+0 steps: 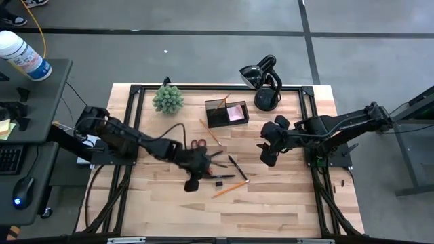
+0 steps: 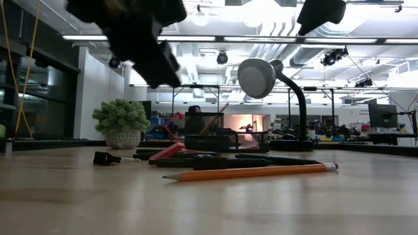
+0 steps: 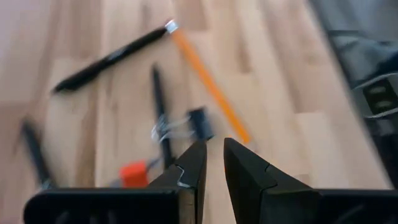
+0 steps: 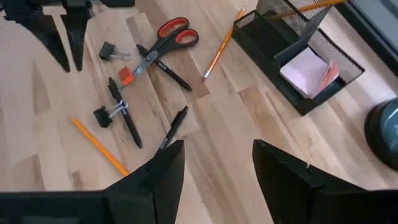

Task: Pick and place office supplies into organizer
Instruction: Put the orange eraser into the black desk organizer

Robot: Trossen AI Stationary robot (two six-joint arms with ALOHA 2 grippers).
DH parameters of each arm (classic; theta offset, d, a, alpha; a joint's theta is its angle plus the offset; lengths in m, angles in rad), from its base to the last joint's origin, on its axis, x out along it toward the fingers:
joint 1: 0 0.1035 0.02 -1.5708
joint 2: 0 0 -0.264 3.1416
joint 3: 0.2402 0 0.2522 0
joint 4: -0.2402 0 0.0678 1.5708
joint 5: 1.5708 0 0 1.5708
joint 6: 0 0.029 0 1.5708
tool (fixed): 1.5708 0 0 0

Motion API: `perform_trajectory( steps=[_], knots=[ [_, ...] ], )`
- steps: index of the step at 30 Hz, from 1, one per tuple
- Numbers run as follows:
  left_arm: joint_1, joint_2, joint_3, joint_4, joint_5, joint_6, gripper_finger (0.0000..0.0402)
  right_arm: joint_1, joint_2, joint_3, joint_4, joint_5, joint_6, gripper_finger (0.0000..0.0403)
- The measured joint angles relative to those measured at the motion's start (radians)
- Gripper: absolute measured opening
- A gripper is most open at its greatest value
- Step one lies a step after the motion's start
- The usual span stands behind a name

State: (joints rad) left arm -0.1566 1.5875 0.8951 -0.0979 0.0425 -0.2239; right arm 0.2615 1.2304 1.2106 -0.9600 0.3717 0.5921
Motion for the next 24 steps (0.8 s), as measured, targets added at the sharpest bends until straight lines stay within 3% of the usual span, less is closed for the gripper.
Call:
perform_trajectory(
  steps=[5, 8, 17, 24],
  knots=[
    [-0.075, 0.0, 0.0, -0.093, -0.255, -0.137, 0.0044, 0.0, 0.0, 0.0, 0.0, 0.0, -0.075, 0.0184],
    [-0.09, 0.0, -0.001, -0.116, -0.353, -0.167, 0.0044, 0.0, 0.0, 0.0, 0.003, 0.0, -0.106, 0.0184],
    [-0.079, 0.002, -0.001, -0.115, -0.308, -0.14, 0.0044, 0.0, 0.001, 0.0, 0.06, 0.008, -0.124, 0.0184],
    [-0.079, 0.076, -0.002, -0.073, -0.289, -0.147, 0.0044, 0.0, 0.001, 0.0, 0.068, 0.007, -0.12, 0.0184]
  ],
)
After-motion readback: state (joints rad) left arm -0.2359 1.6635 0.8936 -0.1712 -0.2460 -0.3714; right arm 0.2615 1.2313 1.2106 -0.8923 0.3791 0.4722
